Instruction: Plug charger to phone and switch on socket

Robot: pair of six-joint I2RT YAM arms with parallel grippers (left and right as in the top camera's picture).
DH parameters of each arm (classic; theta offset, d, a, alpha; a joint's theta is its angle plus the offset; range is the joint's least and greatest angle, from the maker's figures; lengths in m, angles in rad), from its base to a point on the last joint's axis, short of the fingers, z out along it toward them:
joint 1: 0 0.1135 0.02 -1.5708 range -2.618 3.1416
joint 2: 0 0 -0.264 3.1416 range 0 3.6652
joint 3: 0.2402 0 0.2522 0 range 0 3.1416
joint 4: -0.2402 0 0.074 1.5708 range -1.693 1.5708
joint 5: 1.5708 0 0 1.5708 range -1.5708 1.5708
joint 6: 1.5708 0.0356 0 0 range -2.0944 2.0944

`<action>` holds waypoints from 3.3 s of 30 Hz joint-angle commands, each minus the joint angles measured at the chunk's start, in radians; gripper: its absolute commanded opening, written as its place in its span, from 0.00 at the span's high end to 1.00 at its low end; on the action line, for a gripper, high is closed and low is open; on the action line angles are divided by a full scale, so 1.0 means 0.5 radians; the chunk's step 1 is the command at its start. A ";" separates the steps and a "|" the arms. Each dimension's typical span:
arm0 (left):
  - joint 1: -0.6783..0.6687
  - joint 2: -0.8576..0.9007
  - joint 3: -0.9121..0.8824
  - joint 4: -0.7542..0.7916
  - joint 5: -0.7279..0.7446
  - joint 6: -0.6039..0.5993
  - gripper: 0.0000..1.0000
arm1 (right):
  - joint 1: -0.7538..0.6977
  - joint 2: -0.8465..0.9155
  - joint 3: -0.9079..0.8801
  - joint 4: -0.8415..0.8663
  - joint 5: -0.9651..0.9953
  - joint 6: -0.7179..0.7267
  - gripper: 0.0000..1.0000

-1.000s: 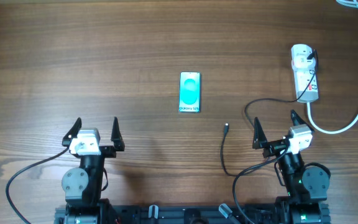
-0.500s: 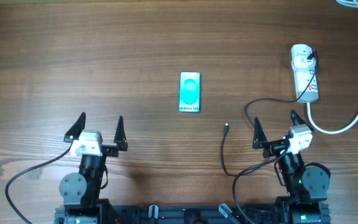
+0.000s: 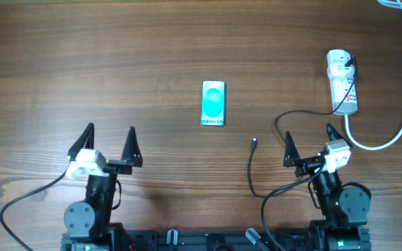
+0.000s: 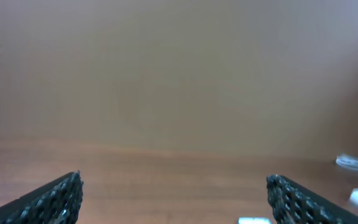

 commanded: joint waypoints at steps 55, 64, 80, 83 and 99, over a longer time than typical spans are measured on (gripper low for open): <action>-0.587 3.210 3.536 -3.112 0.186 -0.475 0.01 | 0.014 -0.012 -0.002 0.010 0.034 0.030 0.00; -0.814 3.834 3.738 -3.448 0.002 -0.571 0.01 | 0.014 -0.012 -0.002 0.010 0.034 0.030 0.00; -1.170 4.038 3.737 -2.702 -0.079 -0.766 0.00 | 0.014 -0.012 -0.002 0.010 0.035 0.030 0.00; -1.185 4.127 3.737 -2.715 -0.204 -0.764 0.00 | 0.014 -0.012 -0.002 0.010 0.034 0.029 0.00; -1.172 4.501 3.737 -2.526 -0.279 -0.554 0.00 | 0.014 -0.012 -0.002 0.010 0.034 0.030 0.00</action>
